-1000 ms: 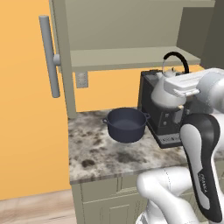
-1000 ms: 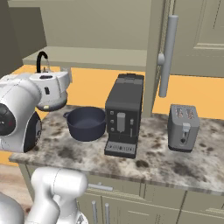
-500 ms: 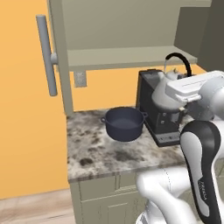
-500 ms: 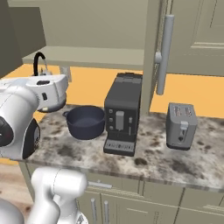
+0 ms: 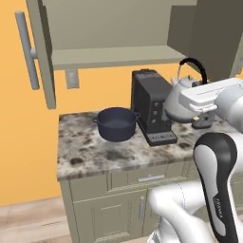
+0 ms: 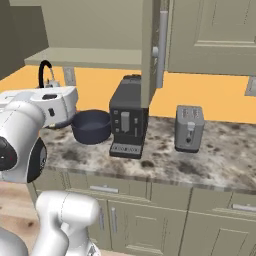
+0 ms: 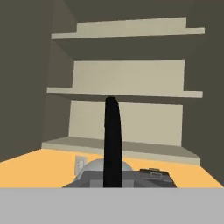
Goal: Pick the kettle from the cabinet and place it on a stove burner. Then pick the pot from the counter and place it on another stove burner. Finally, turn both burners on.
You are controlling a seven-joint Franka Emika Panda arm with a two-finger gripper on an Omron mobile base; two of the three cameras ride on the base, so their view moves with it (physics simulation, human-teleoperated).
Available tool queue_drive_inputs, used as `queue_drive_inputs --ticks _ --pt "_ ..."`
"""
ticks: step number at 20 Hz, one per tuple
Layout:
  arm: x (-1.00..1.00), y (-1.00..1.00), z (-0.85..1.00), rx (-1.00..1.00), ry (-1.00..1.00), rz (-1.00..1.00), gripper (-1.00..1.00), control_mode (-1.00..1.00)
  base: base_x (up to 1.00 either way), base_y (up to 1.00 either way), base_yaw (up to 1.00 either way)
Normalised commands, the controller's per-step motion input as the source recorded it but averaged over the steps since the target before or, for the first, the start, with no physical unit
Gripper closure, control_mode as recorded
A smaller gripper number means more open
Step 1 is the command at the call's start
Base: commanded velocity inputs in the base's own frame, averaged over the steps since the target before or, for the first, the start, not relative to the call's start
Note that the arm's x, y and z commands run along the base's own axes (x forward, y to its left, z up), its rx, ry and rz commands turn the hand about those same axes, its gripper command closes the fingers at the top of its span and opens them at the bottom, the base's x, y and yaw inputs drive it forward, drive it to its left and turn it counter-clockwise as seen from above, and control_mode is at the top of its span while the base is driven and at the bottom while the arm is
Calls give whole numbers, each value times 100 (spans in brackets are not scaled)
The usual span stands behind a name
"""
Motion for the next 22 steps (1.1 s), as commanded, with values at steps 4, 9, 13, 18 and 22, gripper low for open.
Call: queue_drive_inputs --ticks 4,9,13,18,22 --pt "0 0 0 0 0 0 100 100 -60 -43 -7" --pt "0 0 0 0 0 0 100 100 -56 -44 -7" --pt "0 0 0 0 0 0 100 100 -54 -46 -6" --pt "0 0 0 0 0 0 100 100 -45 -48 -7" --pt "0 0 0 0 0 0 100 100 -43 -44 -10"
